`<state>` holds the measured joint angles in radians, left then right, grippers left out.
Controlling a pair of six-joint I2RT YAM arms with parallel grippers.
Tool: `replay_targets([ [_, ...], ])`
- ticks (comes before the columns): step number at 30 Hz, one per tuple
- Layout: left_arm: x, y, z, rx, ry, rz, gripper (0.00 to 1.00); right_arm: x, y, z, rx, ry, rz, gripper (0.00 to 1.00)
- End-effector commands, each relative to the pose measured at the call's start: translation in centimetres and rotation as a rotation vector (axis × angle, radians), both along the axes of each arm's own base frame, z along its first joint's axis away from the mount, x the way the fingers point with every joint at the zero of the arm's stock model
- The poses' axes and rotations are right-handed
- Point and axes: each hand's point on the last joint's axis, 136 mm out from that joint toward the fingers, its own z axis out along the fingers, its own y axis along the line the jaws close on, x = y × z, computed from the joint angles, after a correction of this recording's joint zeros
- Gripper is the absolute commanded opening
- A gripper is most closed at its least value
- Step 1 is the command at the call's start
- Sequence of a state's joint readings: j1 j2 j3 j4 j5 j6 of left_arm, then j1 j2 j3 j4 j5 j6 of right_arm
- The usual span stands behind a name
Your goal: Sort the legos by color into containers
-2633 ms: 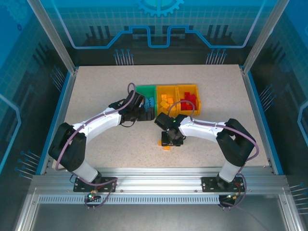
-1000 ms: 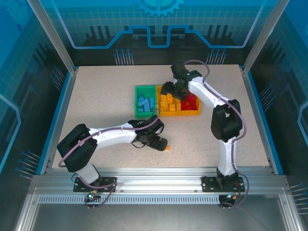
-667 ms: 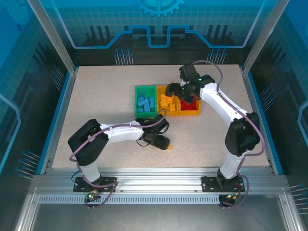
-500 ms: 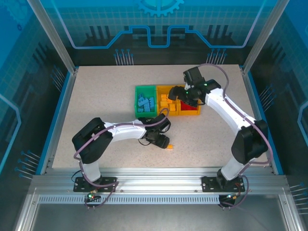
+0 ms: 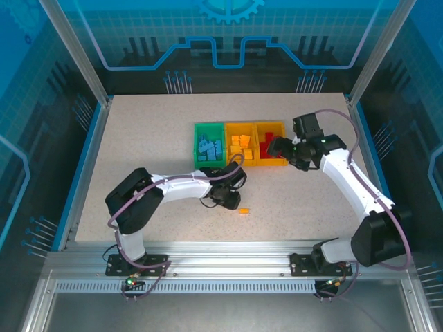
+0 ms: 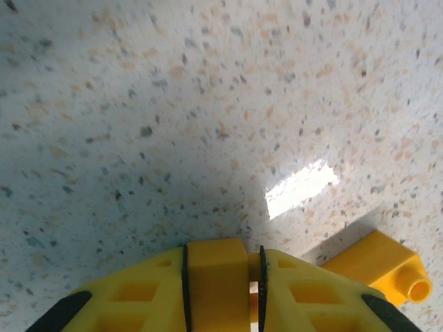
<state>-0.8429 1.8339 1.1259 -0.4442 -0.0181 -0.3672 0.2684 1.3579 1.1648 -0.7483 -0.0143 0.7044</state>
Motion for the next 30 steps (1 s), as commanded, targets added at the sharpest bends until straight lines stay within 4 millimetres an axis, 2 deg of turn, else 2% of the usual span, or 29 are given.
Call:
replay_targets([
  [1,3.4,-0.5,3.5,-0.069,-0.057,0.068,0.28,-1.7,0.7,-1.3,-0.033,0.007,0.06,0.89],
  [5,8.8,0.0,8.1,-0.137,-0.139,0.144,0.28,-4.5,2.1,-4.2,-0.031,0.059,0.065,0.88],
  [8,12.6,-0.3,11.4,-0.2,-0.191,0.158,0.28,-6.3,4.0,-5.6,-0.038,0.045,0.11,0.87],
  [9,13.7,-0.4,12.1,-0.21,-0.205,0.161,0.28,-7.4,4.3,-6.9,-0.052,0.065,0.13,0.87],
  [12,16.4,-0.7,12.7,-0.224,-0.207,0.166,0.29,-9.4,6.3,-8.8,-0.057,0.088,0.182,0.87],
  [14,17.8,-0.9,12.1,-0.232,-0.186,0.175,0.29,-10.5,7.7,-10.0,-0.064,0.114,0.215,0.86],
  [18,19.4,-0.7,10.9,-0.237,-0.16,0.19,0.3,-11.6,9.6,-11.2,-0.131,0.155,0.271,0.84],
  [24,20.3,-0.5,10.3,-0.259,-0.134,0.234,0.44,-12.0,12.4,-12.5,-0.205,0.224,0.336,0.78],
  [26,20.3,-0.3,11.0,-0.27,-0.138,0.258,0.56,-12.2,13.0,-13.1,-0.226,0.248,0.353,0.76],
  [30,20.3,0.2,13.4,-0.305,-0.185,0.3,0.72,-12.0,13.7,-14.0,-0.234,0.266,0.366,0.71],
])
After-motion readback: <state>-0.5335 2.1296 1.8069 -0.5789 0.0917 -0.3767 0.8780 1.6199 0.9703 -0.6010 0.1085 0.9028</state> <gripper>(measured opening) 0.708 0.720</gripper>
